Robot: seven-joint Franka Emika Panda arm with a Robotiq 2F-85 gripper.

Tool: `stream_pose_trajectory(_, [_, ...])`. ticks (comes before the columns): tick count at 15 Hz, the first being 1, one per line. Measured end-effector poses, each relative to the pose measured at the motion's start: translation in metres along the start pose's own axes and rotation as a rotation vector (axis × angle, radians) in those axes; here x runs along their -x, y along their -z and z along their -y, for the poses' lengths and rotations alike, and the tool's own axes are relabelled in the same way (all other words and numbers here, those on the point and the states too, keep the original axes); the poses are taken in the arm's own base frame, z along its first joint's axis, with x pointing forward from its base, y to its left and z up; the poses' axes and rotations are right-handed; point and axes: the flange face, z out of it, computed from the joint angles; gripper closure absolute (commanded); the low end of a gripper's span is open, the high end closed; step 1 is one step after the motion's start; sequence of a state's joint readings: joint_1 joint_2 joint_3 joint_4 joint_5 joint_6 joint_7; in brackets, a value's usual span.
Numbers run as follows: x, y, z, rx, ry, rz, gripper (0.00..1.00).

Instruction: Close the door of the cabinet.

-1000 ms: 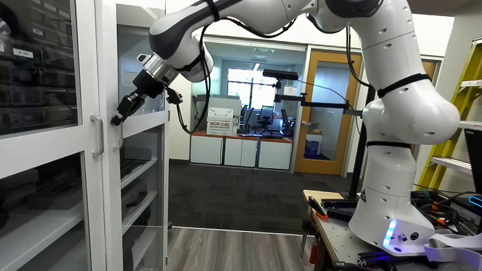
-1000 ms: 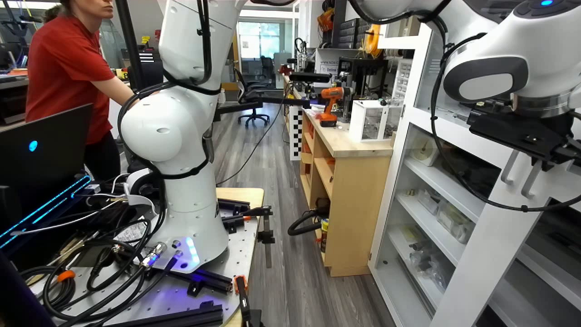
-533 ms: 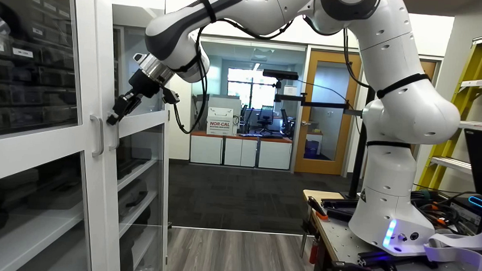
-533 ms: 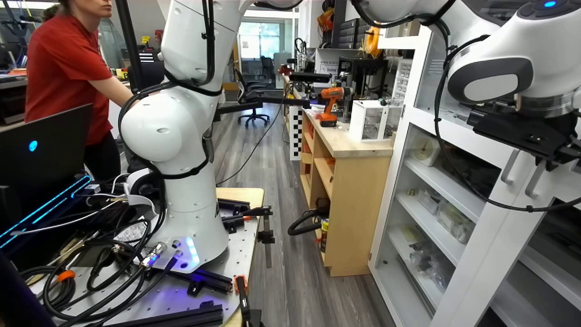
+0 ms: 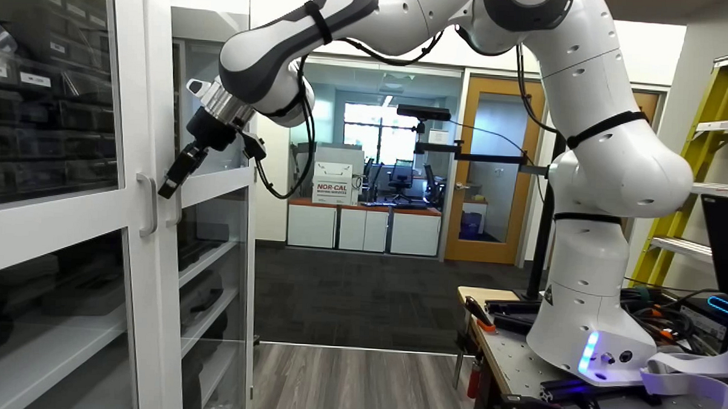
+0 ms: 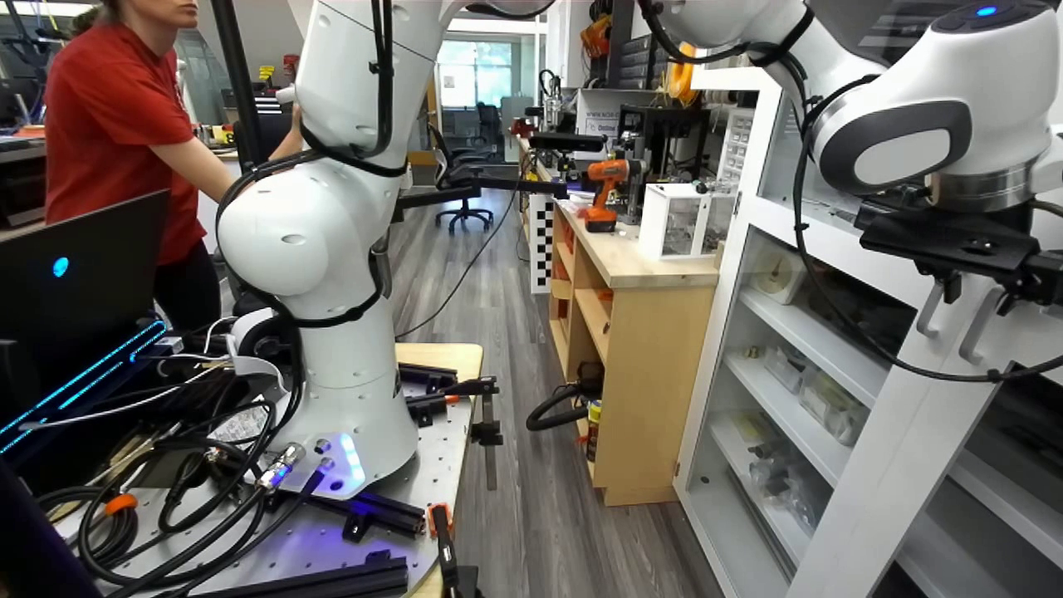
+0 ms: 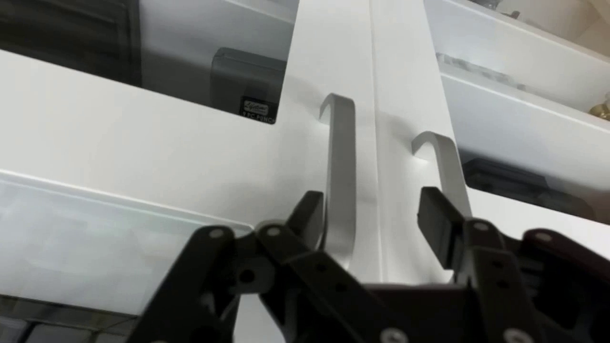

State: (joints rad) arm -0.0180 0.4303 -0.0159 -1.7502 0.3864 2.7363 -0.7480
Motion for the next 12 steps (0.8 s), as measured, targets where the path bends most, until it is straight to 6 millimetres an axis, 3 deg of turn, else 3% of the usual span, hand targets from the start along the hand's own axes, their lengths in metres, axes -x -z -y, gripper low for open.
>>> stream_pose_trajectory(2, [-0.002,-0.003,0.008,0.013,0.017,0.022,0.02])
stream_pose_trajectory(7, [-0.005,-0.007,0.019,0.071,0.048,0.073,0.00])
stream_pose_trajectory(9, [-0.002,-0.005,0.010,0.114,0.049,0.092,0.00])
stream_pose_trajectory(12, [0.011,0.003,-0.019,0.194,0.006,0.126,0.00])
